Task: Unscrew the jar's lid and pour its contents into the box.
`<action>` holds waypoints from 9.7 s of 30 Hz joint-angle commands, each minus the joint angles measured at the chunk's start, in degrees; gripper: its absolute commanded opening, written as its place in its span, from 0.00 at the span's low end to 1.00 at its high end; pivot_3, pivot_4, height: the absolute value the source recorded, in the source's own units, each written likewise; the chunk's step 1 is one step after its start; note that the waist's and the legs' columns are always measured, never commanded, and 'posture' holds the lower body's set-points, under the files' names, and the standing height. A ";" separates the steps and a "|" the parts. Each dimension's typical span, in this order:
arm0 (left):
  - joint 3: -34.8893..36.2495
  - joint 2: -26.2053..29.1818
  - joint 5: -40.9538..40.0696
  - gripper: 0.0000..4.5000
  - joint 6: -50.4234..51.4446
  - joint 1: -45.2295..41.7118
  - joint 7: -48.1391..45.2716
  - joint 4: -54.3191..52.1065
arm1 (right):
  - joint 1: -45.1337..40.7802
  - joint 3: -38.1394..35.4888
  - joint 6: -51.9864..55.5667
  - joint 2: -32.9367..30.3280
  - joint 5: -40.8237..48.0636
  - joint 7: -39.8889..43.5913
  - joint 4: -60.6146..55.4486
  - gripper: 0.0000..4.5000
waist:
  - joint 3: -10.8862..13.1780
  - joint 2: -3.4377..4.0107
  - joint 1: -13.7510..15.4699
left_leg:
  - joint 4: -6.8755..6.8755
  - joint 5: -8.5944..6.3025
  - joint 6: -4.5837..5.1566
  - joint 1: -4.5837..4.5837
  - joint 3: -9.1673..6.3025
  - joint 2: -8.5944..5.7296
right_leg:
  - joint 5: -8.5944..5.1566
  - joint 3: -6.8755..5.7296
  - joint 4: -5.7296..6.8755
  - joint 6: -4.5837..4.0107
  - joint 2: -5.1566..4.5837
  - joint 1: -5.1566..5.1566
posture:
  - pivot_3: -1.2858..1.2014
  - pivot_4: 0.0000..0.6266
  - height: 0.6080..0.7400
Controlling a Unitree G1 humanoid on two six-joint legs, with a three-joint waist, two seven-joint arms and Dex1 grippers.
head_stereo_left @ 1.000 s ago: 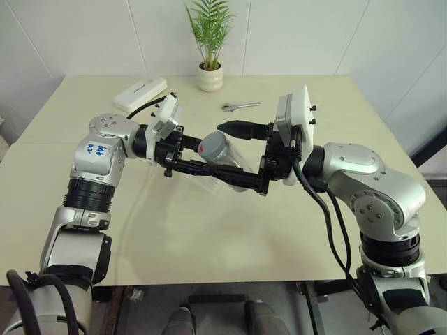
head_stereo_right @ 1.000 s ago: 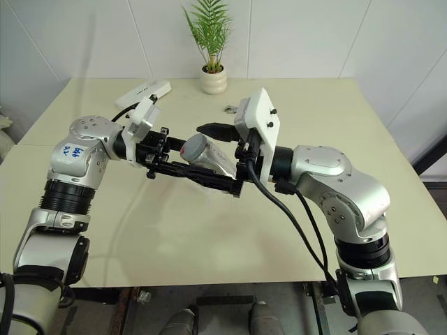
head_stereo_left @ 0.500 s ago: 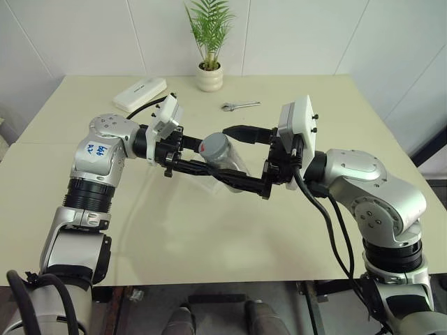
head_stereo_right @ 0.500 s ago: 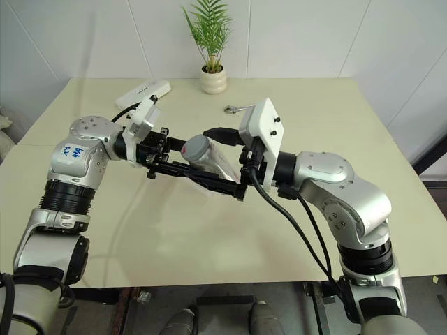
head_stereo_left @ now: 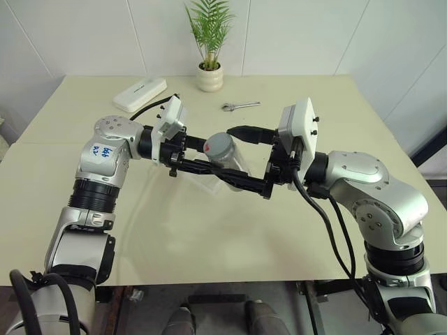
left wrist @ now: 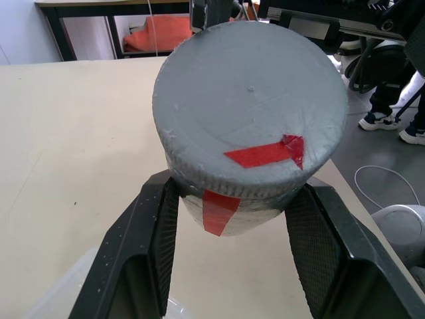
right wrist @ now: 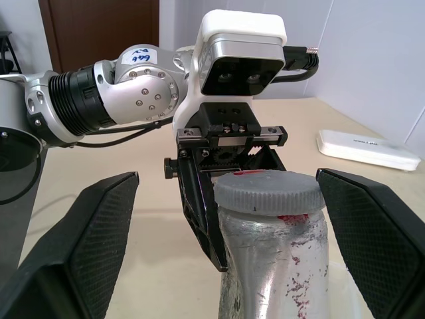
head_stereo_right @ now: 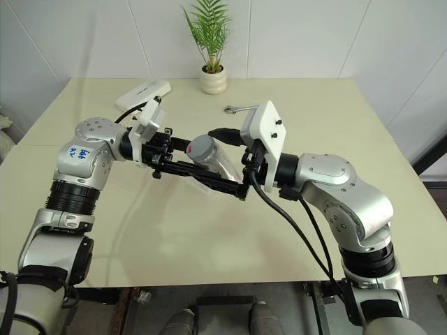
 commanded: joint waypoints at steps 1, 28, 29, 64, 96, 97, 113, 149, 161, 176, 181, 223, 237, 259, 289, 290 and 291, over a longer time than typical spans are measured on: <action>3.82 -0.22 -1.84 0.46 -1.36 -2.94 2.29 -1.96 | 1.83 4.31 1.50 -1.05 0.66 2.37 -2.30 1.00 | 0.00 0.00 0.04 | 0.00 0.00 0.00 0.00 0.00 0.00 | 0.00 0.00 0.00 0.00 0.00 0.00 | 0.52 0.24 1.00; 2.26 1.68 -0.62 0.45 -0.77 -2.70 0.54 -3.60 | -5.48 1.64 0.56 2.30 -3.78 -5.26 2.58 1.00 | 0.00 0.00 0.06 | 0.02 0.01 -0.01 0.01 0.00 0.00 | 0.00 0.00 0.06 -0.01 -0.01 0.00 | 0.52 0.24 1.00; 2.25 1.68 -0.51 0.45 -0.83 -2.72 0.63 -3.65 | -5.83 1.54 0.90 2.61 -3.78 -5.78 2.62 1.00 | 0.00 0.00 0.06 | 0.02 0.01 -0.01 0.00 0.00 0.00 | 0.00 0.00 0.07 -0.01 -0.01 0.00 | 0.52 0.24 1.00; -1.22 3.90 3.92 0.45 3.07 -3.75 0.29 -4.38 | -8.99 5.19 4.95 8.05 -7.46 -11.77 5.61 1.00 | 0.01 0.02 -0.13 | 0.02 0.02 -0.02 0.02 -0.01 0.01 | -0.03 0.00 0.22 -0.05 0.02 -0.06 | 0.52 0.24 1.00; 0.71 5.97 1.99 0.43 6.96 1.26 2.64 -10.29 | -5.26 0.94 3.67 1.39 -9.61 -10.35 5.73 1.00 | 0.01 0.02 -0.11 | 0.02 0.02 -0.02 0.02 -0.01 0.00 | -0.04 0.00 0.22 -0.06 0.02 -0.06 | 0.52 0.24 1.00; 0.85 5.86 1.93 0.43 6.88 1.30 2.89 -10.23 | -5.14 0.84 3.79 1.26 -9.41 -10.40 5.44 1.00 | 0.01 0.02 -0.09 | 0.02 0.02 -0.02 0.02 -0.01 0.00 | -0.04 0.00 0.22 -0.06 0.01 -0.06 | 0.52 0.24 1.00; 5.78 1.78 -2.61 0.43 3.95 5.06 5.81 -7.54 | -6.02 -1.85 6.96 2.08 -2.72 -10.00 -0.01 1.00 | 0.01 0.02 -0.06 | 0.03 0.02 -0.02 0.04 -0.01 0.01 | -0.04 0.00 0.25 -0.07 0.01 -0.06 | 0.52 0.24 1.00; 6.99 -1.00 -4.60 0.43 0.31 5.89 5.07 -4.96 | -8.64 0.16 1.94 4.87 -6.58 -7.10 10.70 1.00 | 0.01 0.02 -0.05 | 0.01 0.02 -0.02 0.03 -0.02 0.00 | -0.04 0.00 0.24 -0.07 0.02 -0.06 | 0.52 0.24 1.00; 7.58 -1.57 -4.42 0.43 -1.23 5.95 5.42 -2.78 | -6.15 -3.66 6.70 -0.46 -2.35 -7.96 4.22 1.00 | 0.01 0.02 -0.05 | 0.01 0.02 -0.02 0.03 -0.02 0.00 | -0.04 0.00 0.22 -0.07 0.01 -0.06 | 0.52 0.24 1.00; 6.69 -2.79 -3.88 0.43 -1.19 5.60 4.63 -3.13 | -7.81 0.21 6.28 4.40 -0.44 -8.01 5.64 1.00 | 0.01 0.02 -0.06 | 0.01 0.02 -0.02 0.03 -0.02 0.00 | -0.04 0.00 0.22 -0.07 0.02 -0.06 | 0.52 0.24 1.00; 6.65 -2.67 -3.86 0.43 -1.00 5.57 4.78 -3.77 | -9.00 1.54 4.05 5.09 -3.57 -8.07 8.47 1.00 | 0.01 0.02 -0.03 | 0.01 0.02 -0.02 0.03 -0.02 0.00 | -0.04 0.00 0.23 -0.07 0.02 -0.06 | 0.52 0.24 1.00; 5.82 -3.80 -4.19 0.43 -2.38 5.17 4.40 -2.93 | -11.16 -0.21 4.16 5.15 -6.61 -8.48 12.14 1.00 | 0.01 0.02 -0.06 | -0.01 0.02 -0.02 0.02 -0.02 0.00 | -0.04 0.00 0.20 -0.07 0.01 -0.06 | 0.52 0.24 1.00; 7.25 -3.50 -4.17 0.43 -3.25 5.40 5.32 -1.55 | -9.18 -3.33 6.84 -0.85 -3.56 -7.73 9.38 1.00 | 0.01 0.02 -0.08 | -0.02 0.02 -0.02 0.01 -0.02 0.00 | -0.04 0.00 0.15 -0.07 0.01 -0.06 | 0.52 0.24 1.00; 9.46 -6.16 -7.25 0.43 -3.44 7.52 5.50 -1.33 | -8.40 -3.62 10.76 3.88 1.11 -12.40 4.34 1.00 | 0.01 0.02 0.03 | -0.02 0.02 -0.02 0.01 -0.02 0.00 | -0.04 0.00 0.14 -0.07 0.00 -0.05 | 0.52 0.24 1.00; 10.30 -6.09 -6.80 0.42 -7.09 7.22 6.27 0.91 | -6.93 -1.05 12.55 11.83 -1.62 -21.85 0.88 1.00 | 0.01 0.02 0.02 | -0.04 0.02 -0.02 0.02 -0.04 0.00 | -0.04 0.00 0.15 -0.07 0.00 -0.06 | 0.52 0.24 1.00; 10.35 -6.09 -6.80 0.42 -7.07 7.19 6.37 1.02 | -6.95 -1.15 12.66 11.89 -1.61 -22.19 0.77 1.00 | 0.01 0.02 0.02 | -0.04 0.02 -0.02 0.01 -0.04 0.00 | -0.04 0.00 0.15 -0.07 0.00 -0.06 | 0.52 0.24 1.00; 10.36 -6.07 -6.79 0.42 -6.98 7.22 6.47 1.05 | -6.94 -1.26 12.78 11.95 -1.64 -22.60 0.63 1.00 | 0.01 0.02 0.00 | -0.04 0.02 -0.02 0.01 -0.04 0.00 | -0.04 0.00 0.15 -0.07 0.00 -0.06 | 0.52 0.24 1.00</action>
